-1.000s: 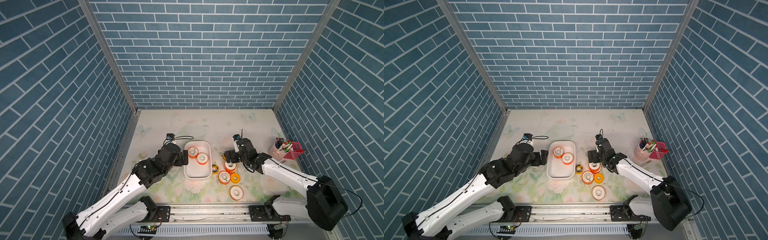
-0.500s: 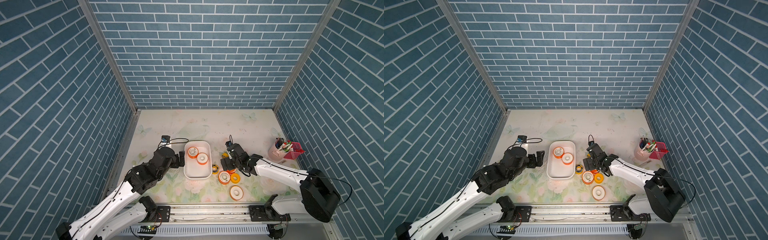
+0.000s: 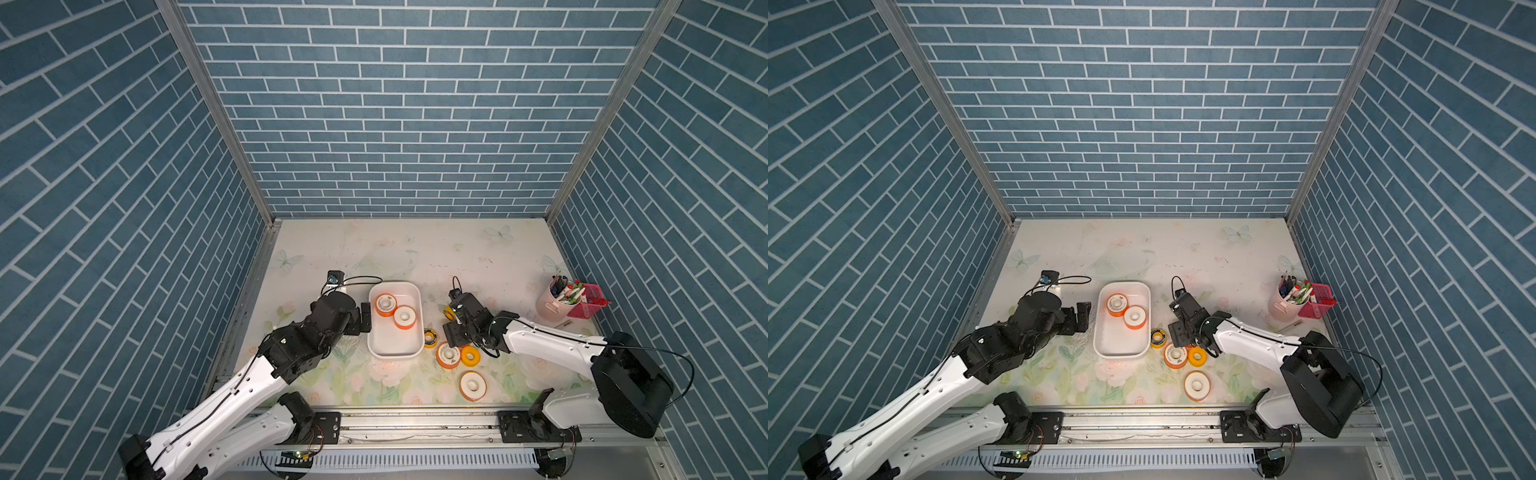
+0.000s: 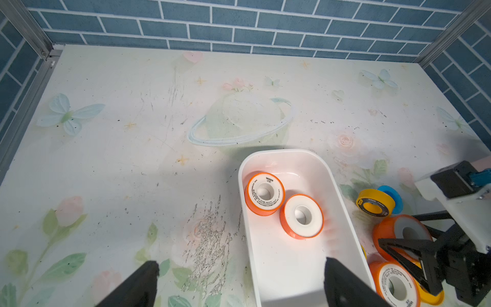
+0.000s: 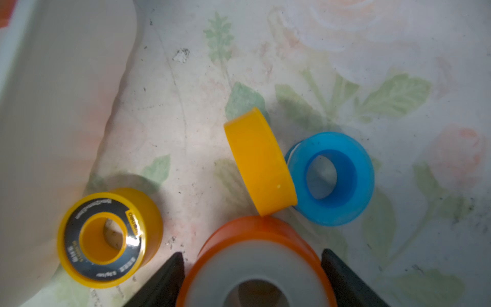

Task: Put the sealing tape into the storage box
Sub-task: Pick up the sealing tape at the center of the board.

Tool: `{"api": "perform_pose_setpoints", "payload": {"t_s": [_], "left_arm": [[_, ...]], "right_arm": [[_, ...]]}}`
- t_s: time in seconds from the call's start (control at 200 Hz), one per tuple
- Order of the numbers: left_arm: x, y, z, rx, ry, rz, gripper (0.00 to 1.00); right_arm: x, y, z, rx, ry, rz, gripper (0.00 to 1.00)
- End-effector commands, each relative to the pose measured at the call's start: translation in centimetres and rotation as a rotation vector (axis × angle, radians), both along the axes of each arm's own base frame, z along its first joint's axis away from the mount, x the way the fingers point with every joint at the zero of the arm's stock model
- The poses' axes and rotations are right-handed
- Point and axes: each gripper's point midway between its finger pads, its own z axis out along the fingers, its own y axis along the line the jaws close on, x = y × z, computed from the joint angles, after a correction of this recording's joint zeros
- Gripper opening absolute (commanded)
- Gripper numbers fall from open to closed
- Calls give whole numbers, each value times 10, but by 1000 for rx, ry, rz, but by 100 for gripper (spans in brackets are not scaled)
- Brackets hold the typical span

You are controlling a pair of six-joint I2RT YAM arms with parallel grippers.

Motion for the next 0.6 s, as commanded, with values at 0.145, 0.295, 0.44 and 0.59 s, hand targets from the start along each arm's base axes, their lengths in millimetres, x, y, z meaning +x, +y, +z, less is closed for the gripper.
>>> {"api": "perform_pose_setpoints", "payload": {"t_s": [0.145,0.295,0.44,0.59], "left_arm": [[-1,5,-3,9,0,14,100],[0,5,-3,10,1,14,100],[0,5,-3,12,0,15,100],[1,6,-3,14,-2,22,100]], "right_arm": [[-6,-3,-2,-3,12,-17,67],[-3,-1,14,17,-13,-16,64],[-2,7,38,71,-35,1,62],[-2,21,62,141,-46,40,62]]}}
